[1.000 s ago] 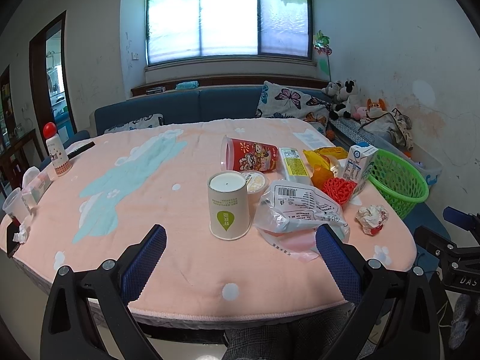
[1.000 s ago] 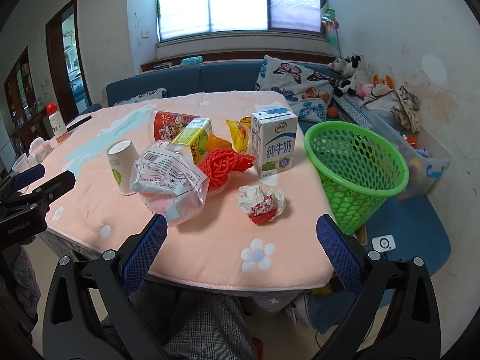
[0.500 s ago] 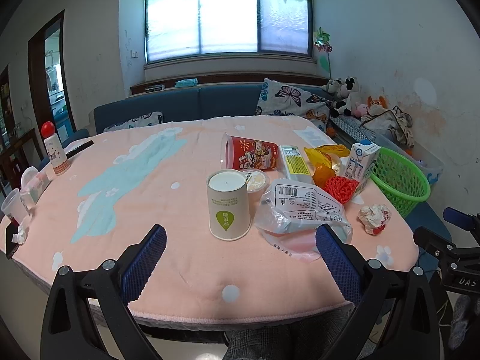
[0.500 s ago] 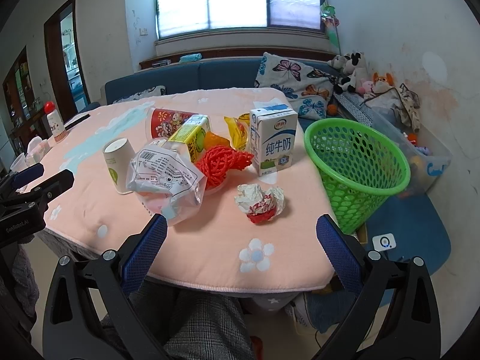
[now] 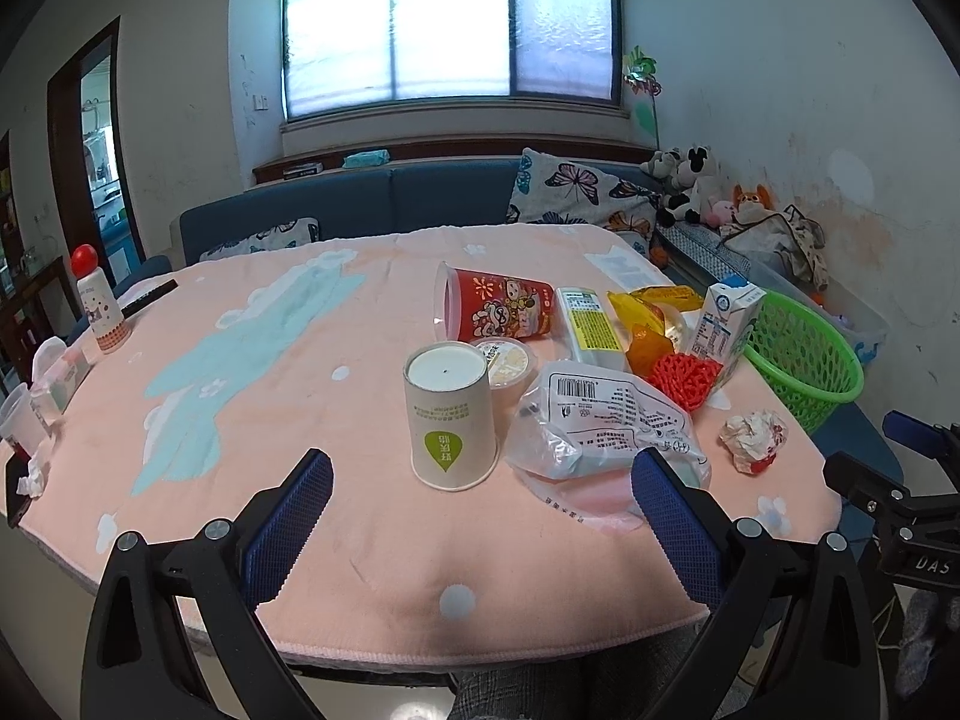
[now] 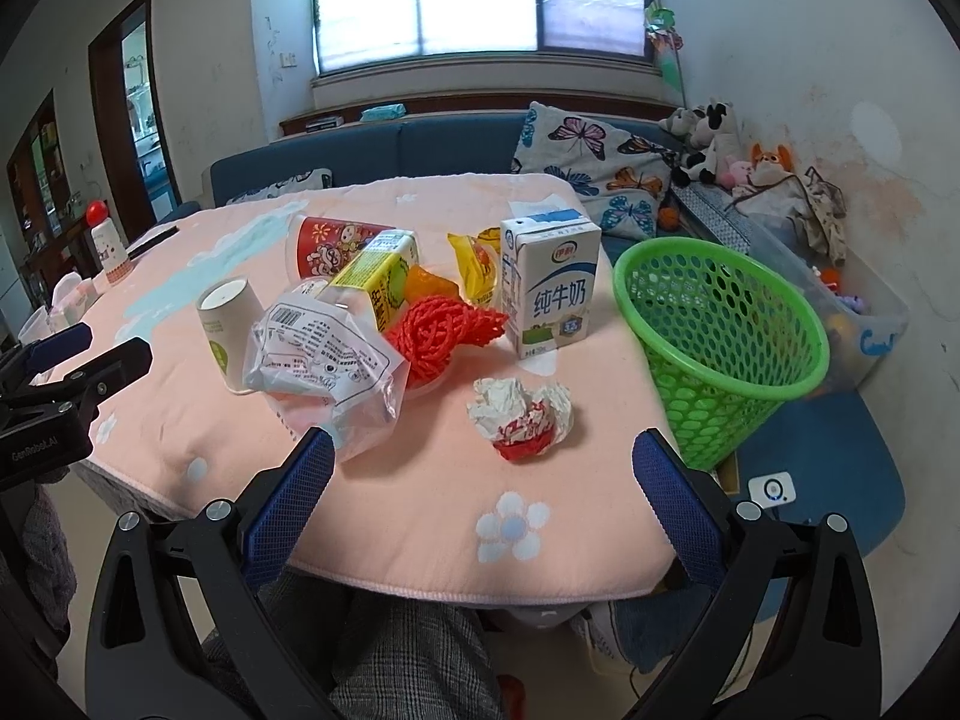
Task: Collect trash
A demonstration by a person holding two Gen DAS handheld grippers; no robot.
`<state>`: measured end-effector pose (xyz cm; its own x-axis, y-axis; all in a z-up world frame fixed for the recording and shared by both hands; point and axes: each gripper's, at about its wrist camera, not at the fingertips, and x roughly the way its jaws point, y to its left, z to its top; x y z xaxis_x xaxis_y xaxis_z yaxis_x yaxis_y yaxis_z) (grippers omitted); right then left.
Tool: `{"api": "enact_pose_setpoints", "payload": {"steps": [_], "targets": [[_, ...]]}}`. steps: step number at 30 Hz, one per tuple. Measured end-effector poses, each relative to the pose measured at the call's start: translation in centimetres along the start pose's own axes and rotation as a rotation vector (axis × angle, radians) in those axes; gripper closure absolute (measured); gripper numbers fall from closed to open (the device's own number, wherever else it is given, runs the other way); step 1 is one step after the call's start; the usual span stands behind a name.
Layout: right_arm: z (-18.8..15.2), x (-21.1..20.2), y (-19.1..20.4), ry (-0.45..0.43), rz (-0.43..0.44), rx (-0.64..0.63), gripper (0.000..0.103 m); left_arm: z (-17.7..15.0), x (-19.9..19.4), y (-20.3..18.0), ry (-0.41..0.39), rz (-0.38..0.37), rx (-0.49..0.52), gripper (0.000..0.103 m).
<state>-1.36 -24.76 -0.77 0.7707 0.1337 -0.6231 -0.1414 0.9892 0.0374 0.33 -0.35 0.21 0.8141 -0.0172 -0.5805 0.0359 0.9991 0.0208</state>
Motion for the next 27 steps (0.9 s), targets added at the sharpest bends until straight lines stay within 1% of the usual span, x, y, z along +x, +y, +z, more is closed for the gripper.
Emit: {"api": "enact_pose_setpoints", "payload": {"steps": [10,17,20,27], "targets": [[0.9,1.6,-0.1,0.012,0.017,-0.030,0.004,1.0,1.2,0.7,0.009,-0.005,0.003,0.006],[1.1,3.0,-0.4,0.028,0.030,-0.042,0.005,1.4,2.4,1.5,0.032,-0.025,-0.009,0.006],[0.9,4.0,-1.1,0.051,0.017,-0.042,0.006,1.3,3.0,1.6,0.044,-0.038,-0.012,0.006],[0.4,6.2,-2.8,0.105,0.015,-0.014,0.012,1.1,4.1,0.9,0.055,-0.086,0.001,0.007]]}}
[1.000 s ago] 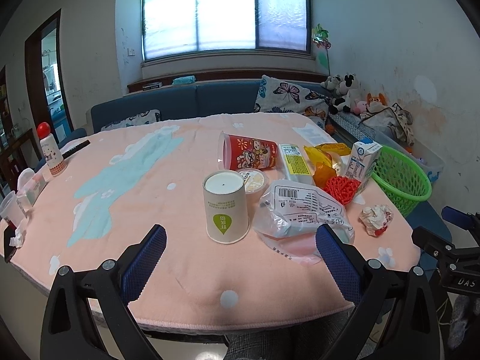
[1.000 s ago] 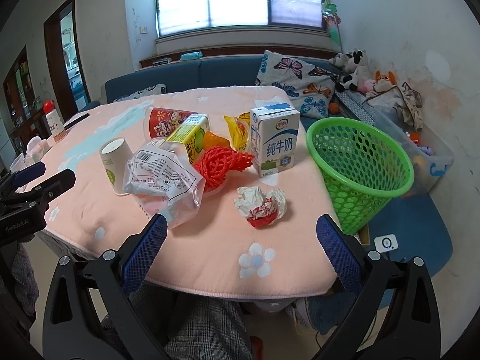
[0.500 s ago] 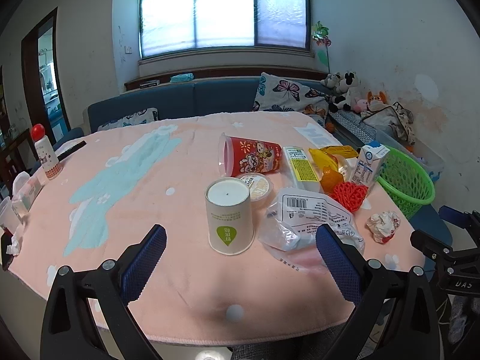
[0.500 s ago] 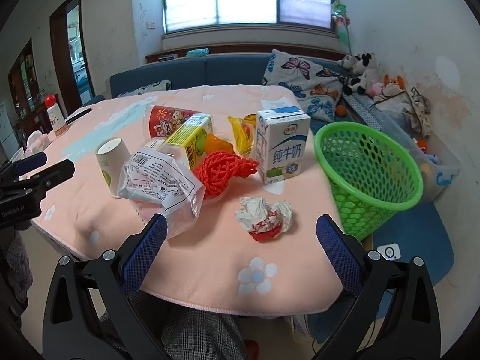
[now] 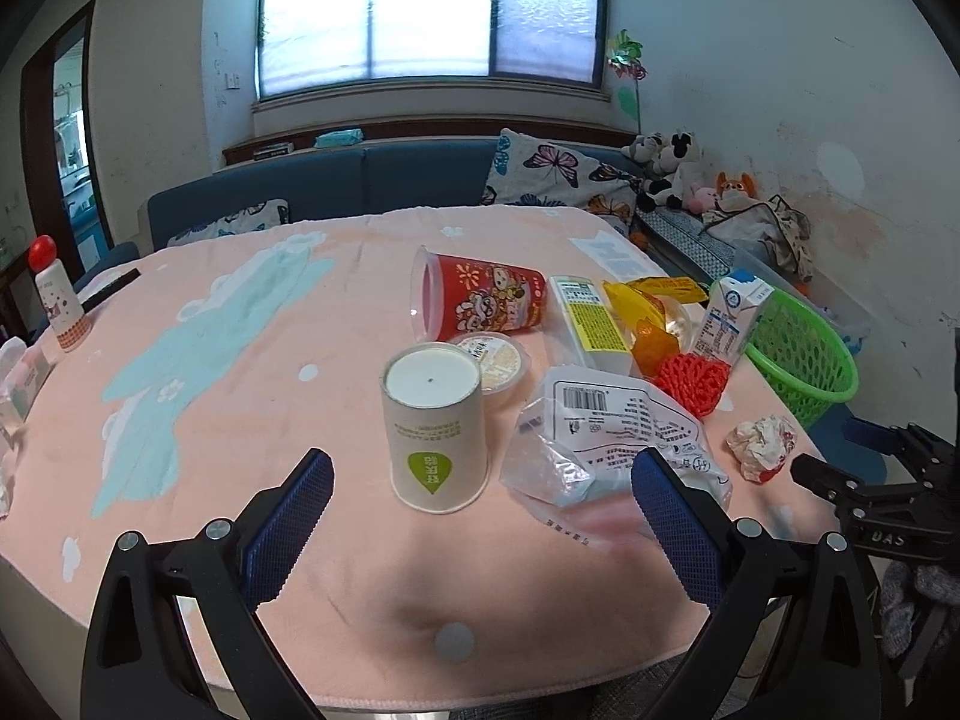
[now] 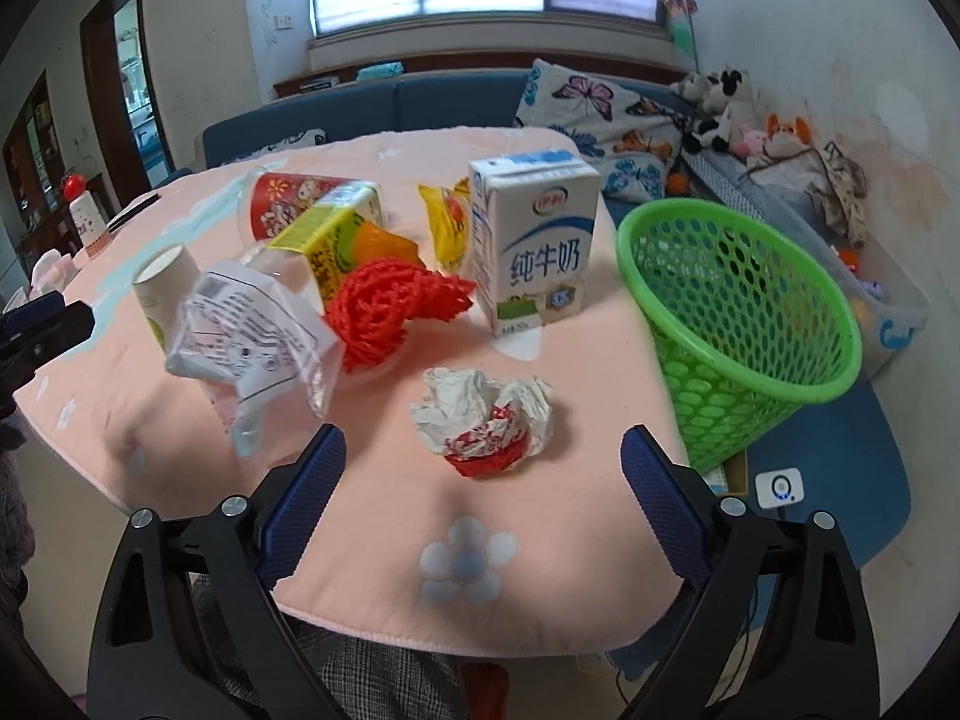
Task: Collect trash
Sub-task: 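Grasp the crumpled tissue with the right tool while the left tool grasps the plastic bag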
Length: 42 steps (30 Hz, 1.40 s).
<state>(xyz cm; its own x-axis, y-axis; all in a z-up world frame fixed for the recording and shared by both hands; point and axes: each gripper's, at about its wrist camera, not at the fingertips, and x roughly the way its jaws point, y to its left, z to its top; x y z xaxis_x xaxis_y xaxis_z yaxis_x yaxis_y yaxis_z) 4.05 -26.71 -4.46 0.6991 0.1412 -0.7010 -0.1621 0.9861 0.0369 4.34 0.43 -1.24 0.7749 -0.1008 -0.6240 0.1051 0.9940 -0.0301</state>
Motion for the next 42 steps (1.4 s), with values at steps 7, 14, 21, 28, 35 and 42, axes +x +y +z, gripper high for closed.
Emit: {"api": "enact_pose_setpoints", "payload": {"steps": [7,14,21,28,35,42], "targets": [[0.3,2.5,-0.2,0.041,0.019,-0.009,0.020,-0.2,1.5,-0.5,0.046,-0.066,-0.013,0.008],[0.5,4.3,-0.1,0.064,0.030,-0.025,0.028,-0.3,3.7,-1.3,0.107,-0.103,-0.029,0.021],[0.4,5.2,-0.3,0.079,0.036,-0.035,0.039,-0.3,5.8,-1.2,0.160,-0.138,-0.073,0.027],[0.4,5.1,-0.6,0.074,0.046,-0.040,0.040,-0.4,7.6,-0.8,0.207,-0.225,-0.140,0.031],[0.2,4.9,-0.7,0.069,0.051,-0.042,0.040,-0.3,8.0,-1.3,0.197,-0.299,-0.124,0.033],[0.1,4.4,-0.6,0.062,0.052,-0.040,0.040,-1.1,9.4,-0.4,0.242,-0.380,-0.199,0.050]]}}
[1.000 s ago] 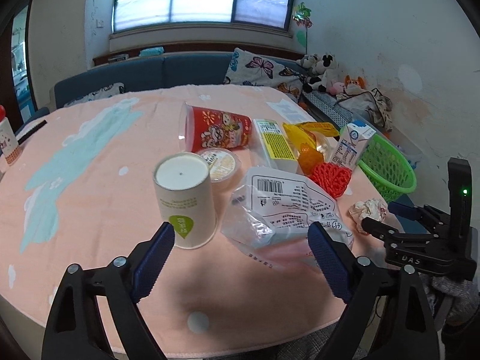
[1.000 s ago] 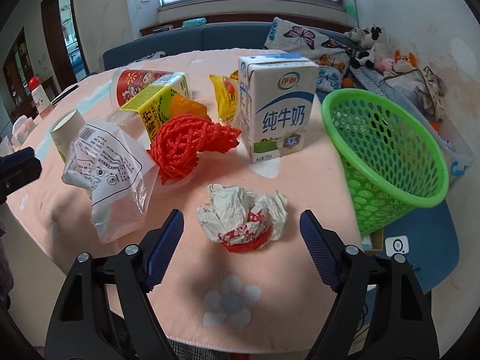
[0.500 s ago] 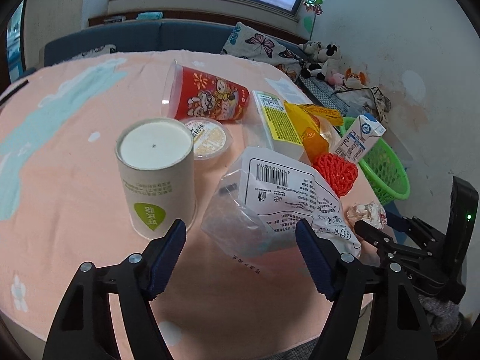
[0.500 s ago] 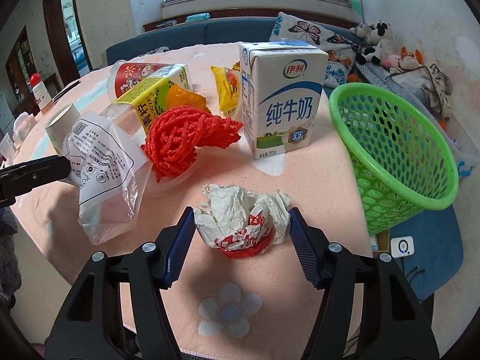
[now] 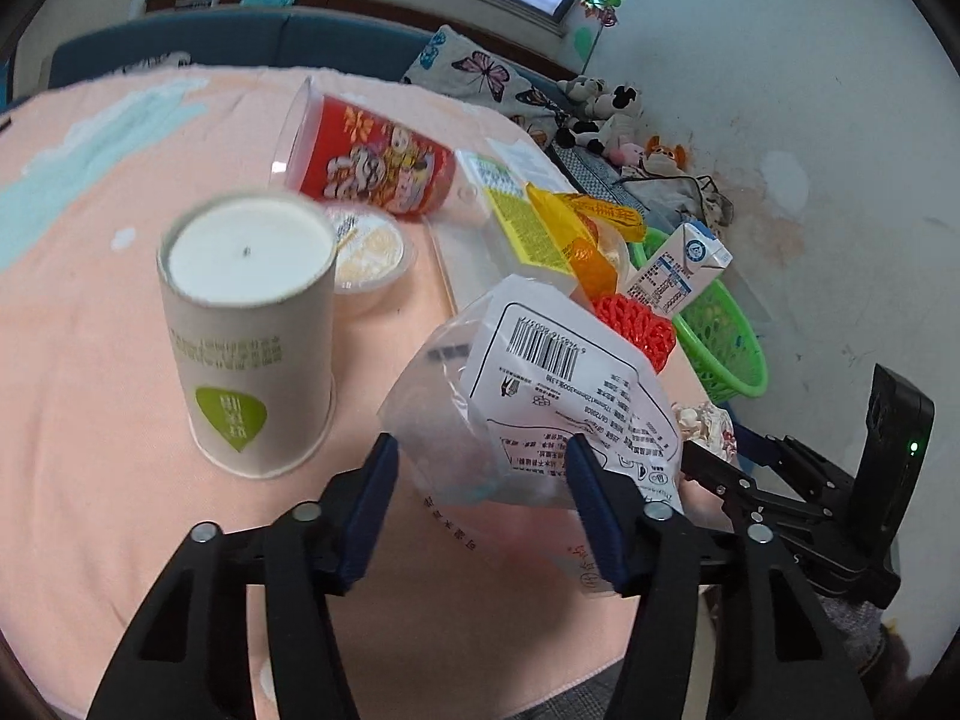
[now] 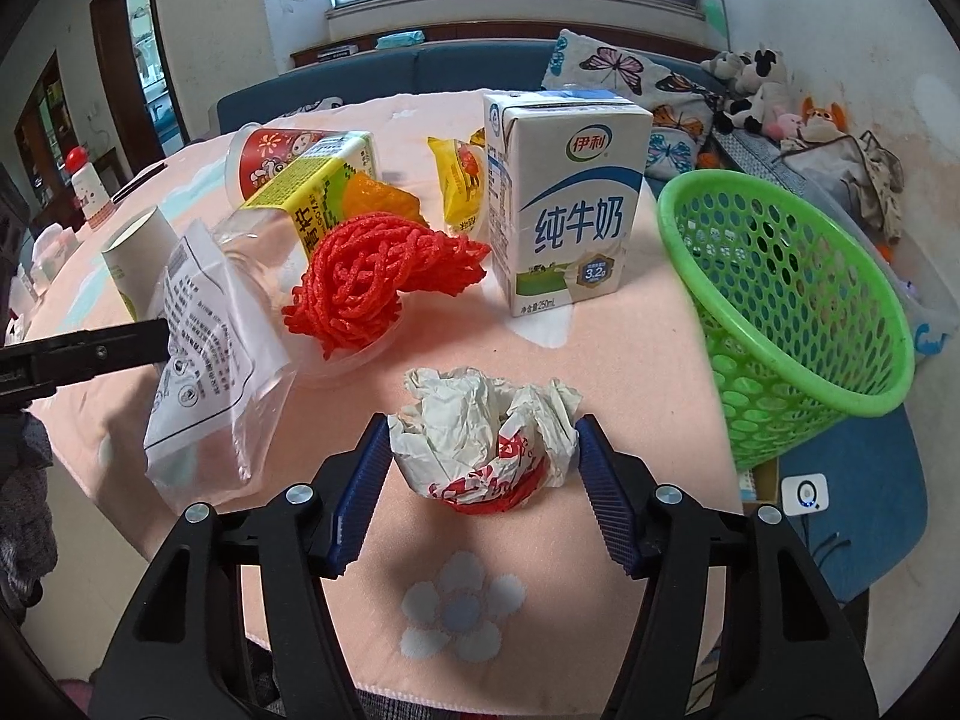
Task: Collect trash
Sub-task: 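Grasp the crumpled tissue with the right tool while the left tool grasps the plastic bag, then carry tissue and bag to the green basket and release both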
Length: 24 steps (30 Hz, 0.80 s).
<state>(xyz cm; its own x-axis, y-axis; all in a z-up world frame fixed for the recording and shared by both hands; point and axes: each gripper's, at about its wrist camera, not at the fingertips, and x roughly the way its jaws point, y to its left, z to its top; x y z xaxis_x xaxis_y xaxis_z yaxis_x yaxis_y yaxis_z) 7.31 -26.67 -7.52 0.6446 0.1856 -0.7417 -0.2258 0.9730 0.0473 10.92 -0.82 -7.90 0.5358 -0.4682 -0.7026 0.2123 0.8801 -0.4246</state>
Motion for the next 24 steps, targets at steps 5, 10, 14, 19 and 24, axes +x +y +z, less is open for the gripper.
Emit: {"api": "enact_pose_setpoints", "payload": {"steps": [5,10,14,19,24], "targets": [[-0.1,-0.3,0.2,-0.006,0.001,0.002,0.040,-0.3,0.1,0.3,-0.001,-0.004,-0.013,0.066],[-0.1,-1.2,0.5,-0.026,0.011,-0.004,0.040,-0.6,-0.4,0.2,-0.025,0.004,0.004,0.077],[0.1,-2.1,0.5,-0.046,0.016,0.000,0.040,-0.8,-1.6,0.0,-0.053,0.024,0.013,0.084],[0.6,-3.4,0.3,-0.074,0.022,0.009,0.040,-0.7,-3.5,-0.2,-0.100,0.045,0.030,0.085],[1.5,-4.2,-1.1,-0.093,0.034,0.048,0.040,-0.3,-5.6,-0.7,-0.146,0.036,0.048,0.085]]}}
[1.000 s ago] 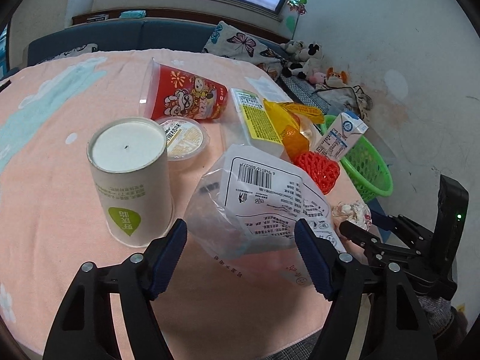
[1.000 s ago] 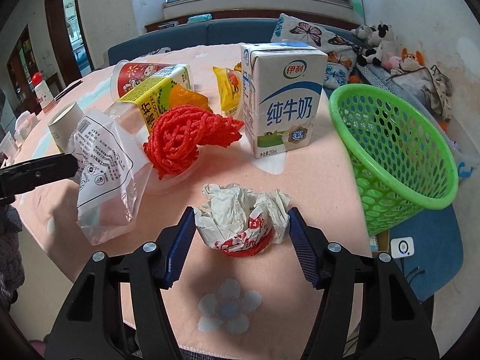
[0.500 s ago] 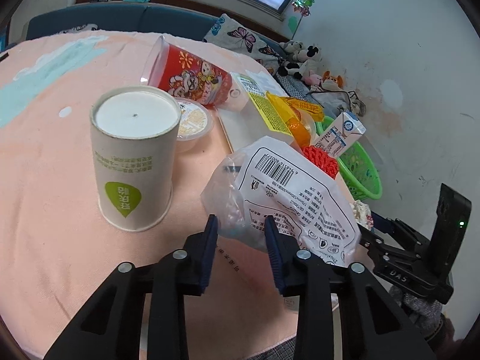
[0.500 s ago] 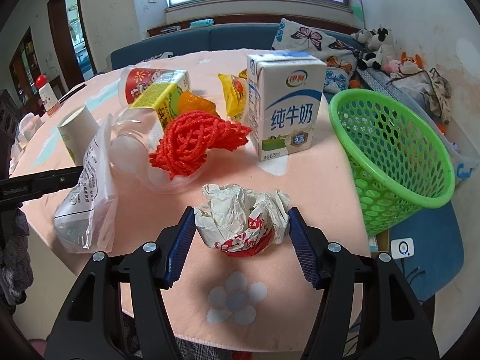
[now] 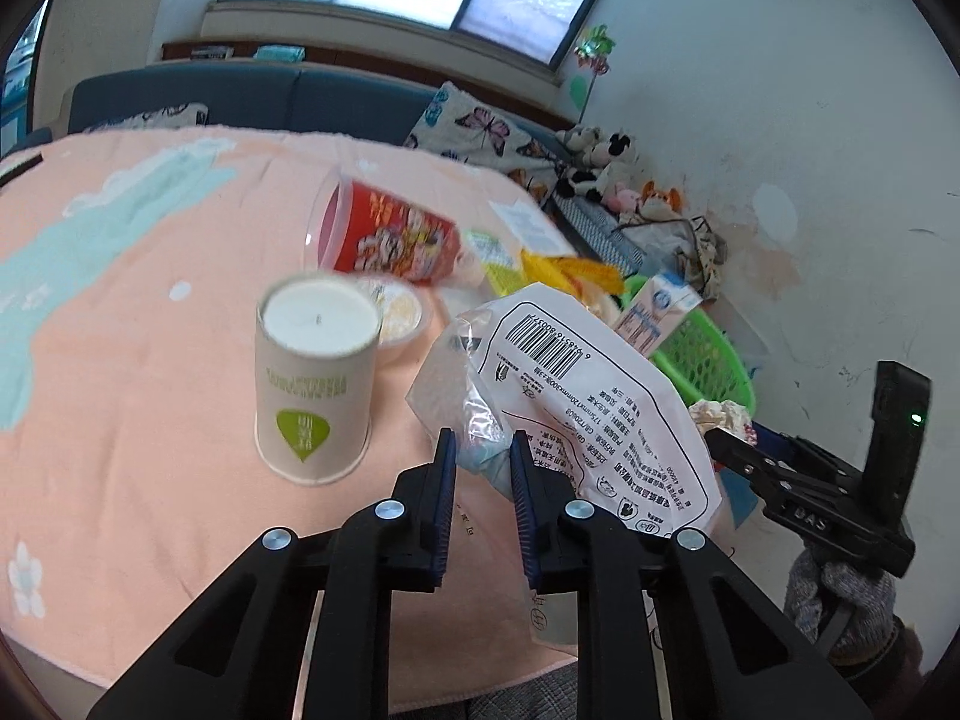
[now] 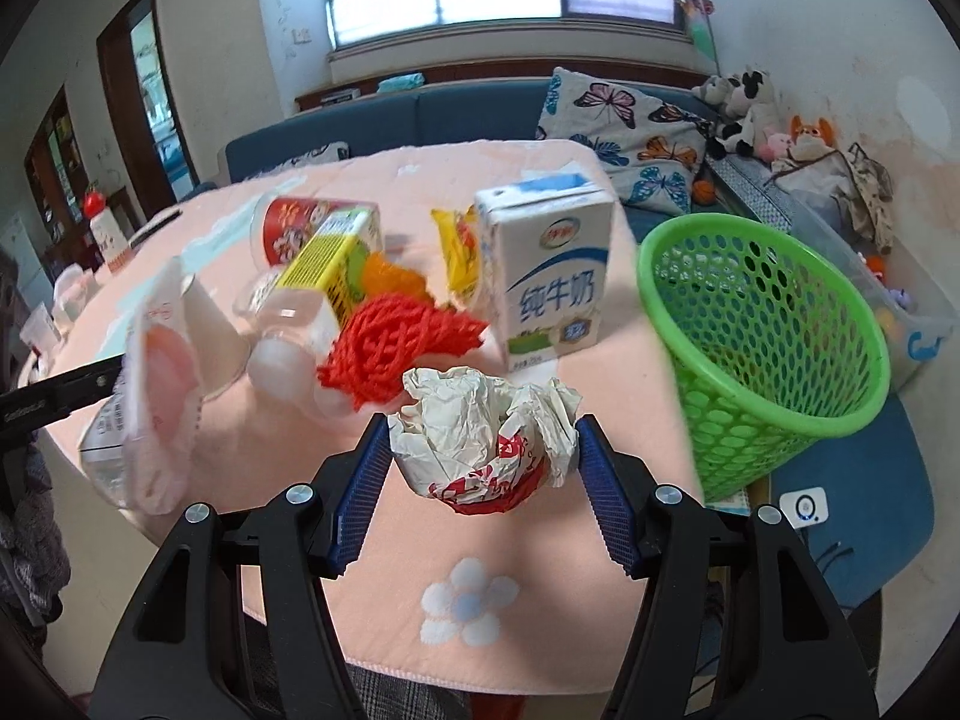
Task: Collect trash
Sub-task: 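Carry tissue and bag to the green basket and release both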
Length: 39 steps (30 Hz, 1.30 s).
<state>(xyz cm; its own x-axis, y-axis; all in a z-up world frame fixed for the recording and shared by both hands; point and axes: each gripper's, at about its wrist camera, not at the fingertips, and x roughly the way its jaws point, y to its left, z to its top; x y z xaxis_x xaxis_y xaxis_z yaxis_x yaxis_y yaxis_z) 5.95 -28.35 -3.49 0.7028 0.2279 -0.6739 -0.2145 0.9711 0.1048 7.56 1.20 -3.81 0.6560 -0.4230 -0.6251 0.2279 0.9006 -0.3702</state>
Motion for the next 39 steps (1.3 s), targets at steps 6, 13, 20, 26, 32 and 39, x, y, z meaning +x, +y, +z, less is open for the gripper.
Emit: {"api": "enact_pose_setpoints", "payload": {"steps": [6,13,20,26,32,39], "targets": [[2.0,-0.5,-3.6,-0.037,-0.062,0.041,0.040,2.0,-0.9,-2.1,-0.039,-0.021,0.058,0.085],[4.6,0.4,-10.3,-0.066,-0.173,0.111,0.040,5.3,0.1,-4.5,-0.042,-0.072,0.100,0.085],[5.5,3.1,-16.4,-0.031,-0.249,0.180,0.039,8.7,1.6,-7.9,-0.057,-0.092,0.166,0.085],[5.3,4.9,-19.8,-0.011,-0.243,0.230,0.031,11.7,4.8,-12.5,-0.041,-0.122,0.231,0.085],[5.4,5.1,-21.3,-0.018,-0.244,0.234,0.029,14.0,9.2,-17.0,-0.001,-0.132,0.279,0.085],[4.4,3.7,-23.0,-0.039,-0.261,0.248,0.028,15.3,14.1,-22.2,0.036,-0.157,0.357,0.085]]}}
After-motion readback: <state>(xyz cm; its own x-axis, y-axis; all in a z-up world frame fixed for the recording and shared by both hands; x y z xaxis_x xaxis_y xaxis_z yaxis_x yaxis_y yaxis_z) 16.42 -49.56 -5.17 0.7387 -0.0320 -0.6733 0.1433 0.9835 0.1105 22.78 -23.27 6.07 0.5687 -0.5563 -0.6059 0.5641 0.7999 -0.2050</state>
